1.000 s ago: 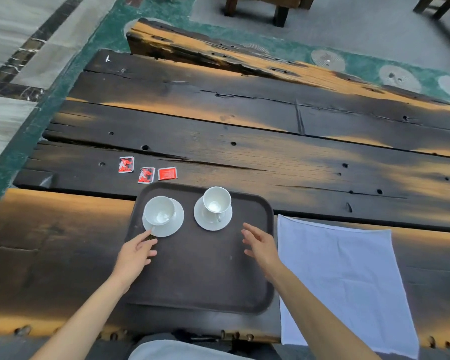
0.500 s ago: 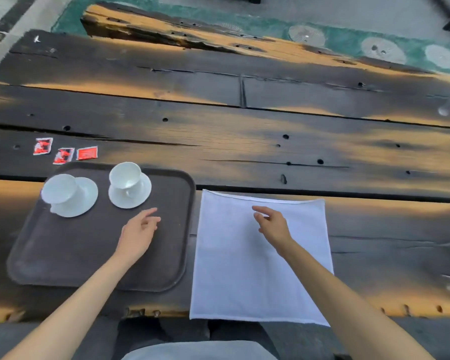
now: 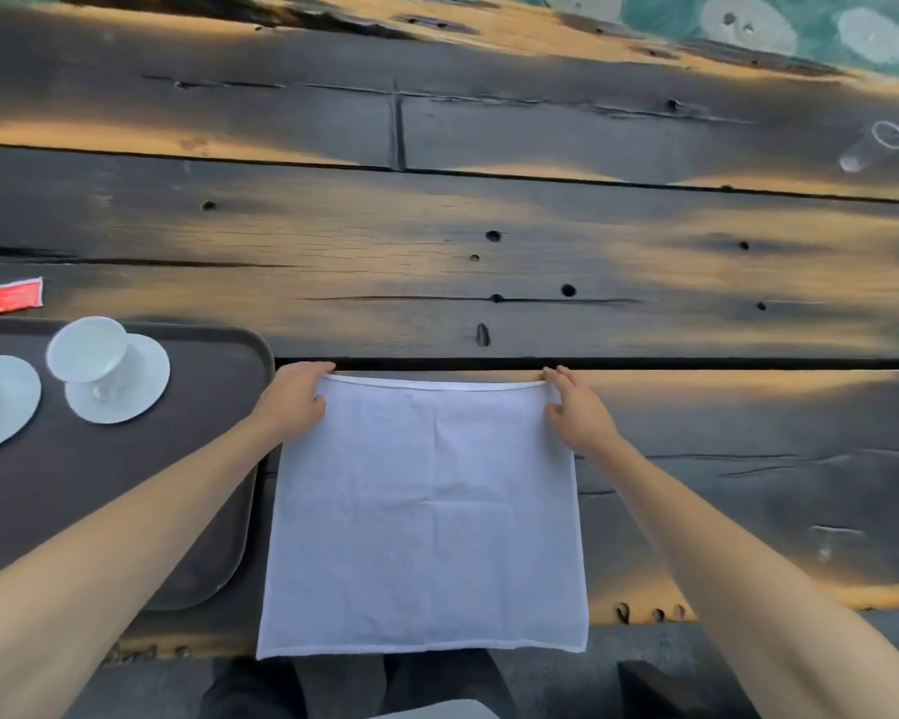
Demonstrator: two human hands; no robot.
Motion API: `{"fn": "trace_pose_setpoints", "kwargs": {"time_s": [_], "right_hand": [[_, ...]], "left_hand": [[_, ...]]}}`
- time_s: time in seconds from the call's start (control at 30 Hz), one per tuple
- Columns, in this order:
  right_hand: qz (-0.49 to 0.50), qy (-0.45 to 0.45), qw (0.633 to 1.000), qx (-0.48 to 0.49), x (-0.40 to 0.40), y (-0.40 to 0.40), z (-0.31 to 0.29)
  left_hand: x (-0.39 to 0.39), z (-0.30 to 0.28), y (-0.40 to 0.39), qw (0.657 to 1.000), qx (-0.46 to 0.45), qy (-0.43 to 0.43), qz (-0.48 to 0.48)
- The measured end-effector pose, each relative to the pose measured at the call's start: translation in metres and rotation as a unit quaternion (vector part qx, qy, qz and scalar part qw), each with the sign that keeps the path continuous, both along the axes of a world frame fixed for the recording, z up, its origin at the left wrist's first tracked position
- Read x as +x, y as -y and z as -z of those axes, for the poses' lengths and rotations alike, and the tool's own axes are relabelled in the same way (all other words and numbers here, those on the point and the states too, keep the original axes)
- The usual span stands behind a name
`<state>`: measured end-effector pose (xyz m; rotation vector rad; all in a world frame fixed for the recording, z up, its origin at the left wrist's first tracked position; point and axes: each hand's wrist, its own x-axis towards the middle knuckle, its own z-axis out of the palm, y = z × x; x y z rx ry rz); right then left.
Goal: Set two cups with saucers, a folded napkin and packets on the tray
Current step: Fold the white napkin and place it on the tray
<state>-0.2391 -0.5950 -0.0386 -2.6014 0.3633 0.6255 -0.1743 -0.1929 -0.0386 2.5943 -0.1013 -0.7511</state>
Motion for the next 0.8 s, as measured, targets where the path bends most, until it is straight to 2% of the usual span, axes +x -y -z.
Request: {"fn": "trace_pose_setpoints", "kwargs": {"time_s": [0.2, 0.3, 0.4, 0.47, 0.53, 0.8], "right_hand": [[-0.012, 0.033, 0.998, -0.06, 0.017, 0.016, 0.004], [-0.03, 0.061, 0.997, -0.025, 0.017, 0.025, -0.001], [-0.038, 0.118, 0.992, 0.013, 0.019, 0.036, -0.017], [-0.05, 0.133, 0.99, -0.003, 0.021, 0.047, -0.029], [-0.056, 0.146, 0.987, -0.028, 0.026, 0.057, -0.042], [-0.057, 0.23, 0.97, -0.047, 0.03, 0.065, -0.091]], "left_hand": [[0.017, 0.001, 0.005, 0.99, 0.121, 0.049, 0.057], [0.022, -0.004, 0.001, 0.987, 0.129, 0.065, 0.065], [0.03, -0.012, -0.008, 0.996, 0.054, 0.066, 0.035], [0.035, -0.021, -0.014, 0.997, -0.031, 0.059, 0.026], [0.044, -0.034, -0.019, 0.993, -0.076, 0.08, 0.035], [0.053, -0.084, -0.013, 0.958, -0.108, 0.253, 0.084]]}}
